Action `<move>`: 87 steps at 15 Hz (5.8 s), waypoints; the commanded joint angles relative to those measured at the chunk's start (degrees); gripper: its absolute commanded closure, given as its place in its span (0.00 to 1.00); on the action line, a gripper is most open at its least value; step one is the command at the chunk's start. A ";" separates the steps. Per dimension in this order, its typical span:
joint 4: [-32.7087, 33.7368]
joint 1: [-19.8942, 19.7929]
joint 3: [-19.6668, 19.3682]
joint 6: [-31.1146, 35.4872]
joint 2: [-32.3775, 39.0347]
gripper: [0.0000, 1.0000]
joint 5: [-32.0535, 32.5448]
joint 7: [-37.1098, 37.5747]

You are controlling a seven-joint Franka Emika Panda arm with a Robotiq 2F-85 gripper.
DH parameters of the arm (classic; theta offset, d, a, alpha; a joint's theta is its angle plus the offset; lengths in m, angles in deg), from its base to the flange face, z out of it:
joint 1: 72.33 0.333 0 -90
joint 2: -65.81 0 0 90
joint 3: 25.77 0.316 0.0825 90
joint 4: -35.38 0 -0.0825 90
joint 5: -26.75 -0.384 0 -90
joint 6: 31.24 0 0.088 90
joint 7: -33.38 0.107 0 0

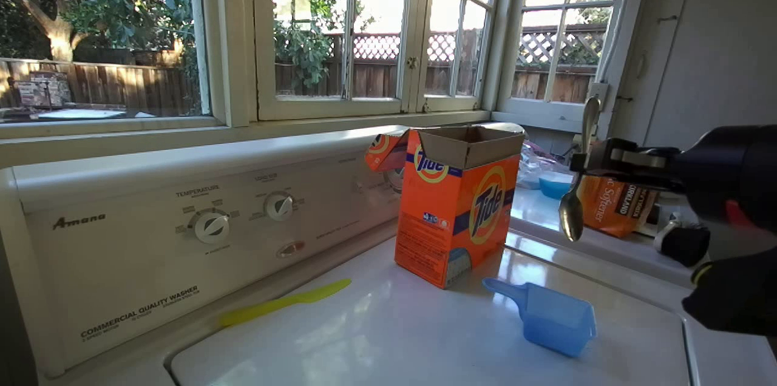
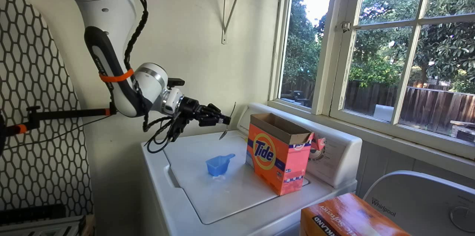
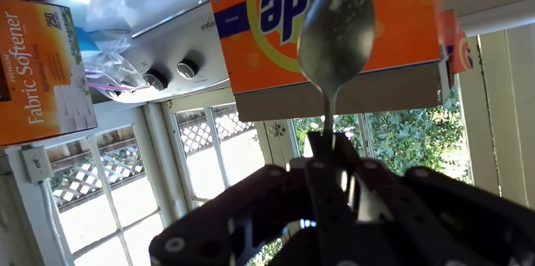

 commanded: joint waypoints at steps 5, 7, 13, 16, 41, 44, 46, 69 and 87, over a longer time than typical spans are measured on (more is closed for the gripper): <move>-1.47 -1.14 -0.75 6.97 -2.47 0.98 -1.53 0.17; -1.49 -1.18 -0.89 7.59 -2.57 0.98 -1.64 -0.01; -1.61 -0.79 -0.66 6.71 -2.68 0.98 -0.25 0.30; -1.51 -1.05 -0.84 7.67 -2.85 0.98 -1.27 0.11; -6.27 -8.97 -10.72 37.88 -9.25 0.98 -34.10 -18.93; -8.12 -10.29 -12.17 43.03 -9.27 0.98 -40.04 -23.11; -9.52 -11.12 -12.88 45.53 -9.43 0.98 -42.04 -24.78; -13.35 -15.15 -19.97 60.21 -1.49 0.98 -39.07 -21.87; -10.08 -14.67 -20.72 62.84 3.65 0.98 -37.77 -18.92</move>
